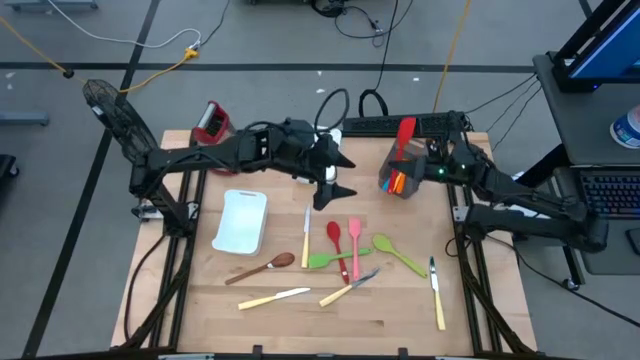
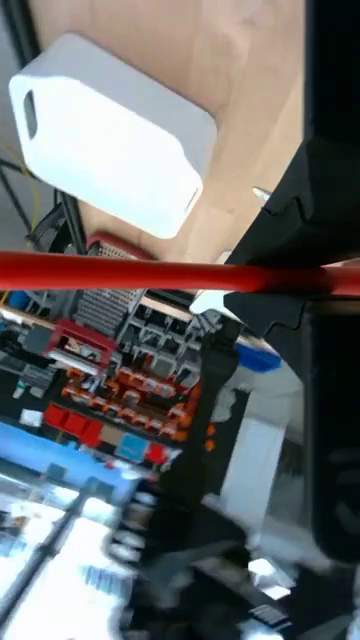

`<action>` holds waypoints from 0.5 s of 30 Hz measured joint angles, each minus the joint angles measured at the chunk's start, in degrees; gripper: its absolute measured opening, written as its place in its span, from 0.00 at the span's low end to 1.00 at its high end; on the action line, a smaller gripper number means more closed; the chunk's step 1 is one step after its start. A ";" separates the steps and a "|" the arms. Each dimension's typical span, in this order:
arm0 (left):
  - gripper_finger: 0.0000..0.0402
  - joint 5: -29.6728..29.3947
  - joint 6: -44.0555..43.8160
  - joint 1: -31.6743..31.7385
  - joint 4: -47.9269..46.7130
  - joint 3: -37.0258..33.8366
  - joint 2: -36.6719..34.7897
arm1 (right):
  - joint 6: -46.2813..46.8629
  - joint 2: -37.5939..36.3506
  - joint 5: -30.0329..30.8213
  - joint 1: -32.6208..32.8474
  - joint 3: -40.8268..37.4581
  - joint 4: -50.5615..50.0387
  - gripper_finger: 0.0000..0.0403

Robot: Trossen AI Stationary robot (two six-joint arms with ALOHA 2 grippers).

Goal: Pick & Place Kitchen Items
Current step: Put the red spatula into the black bin

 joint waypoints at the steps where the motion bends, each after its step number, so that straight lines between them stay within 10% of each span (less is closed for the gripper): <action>1: 0.91 -0.84 0.42 -0.45 -0.26 0.00 -0.18 | 1.33 0.30 -1.57 -1.50 0.00 0.08 0.04; 15: 0.91 -6.90 6.86 -3.14 -3.50 -0.10 -2.92 | 12.37 4.24 -17.63 -16.85 0.00 -0.14 0.04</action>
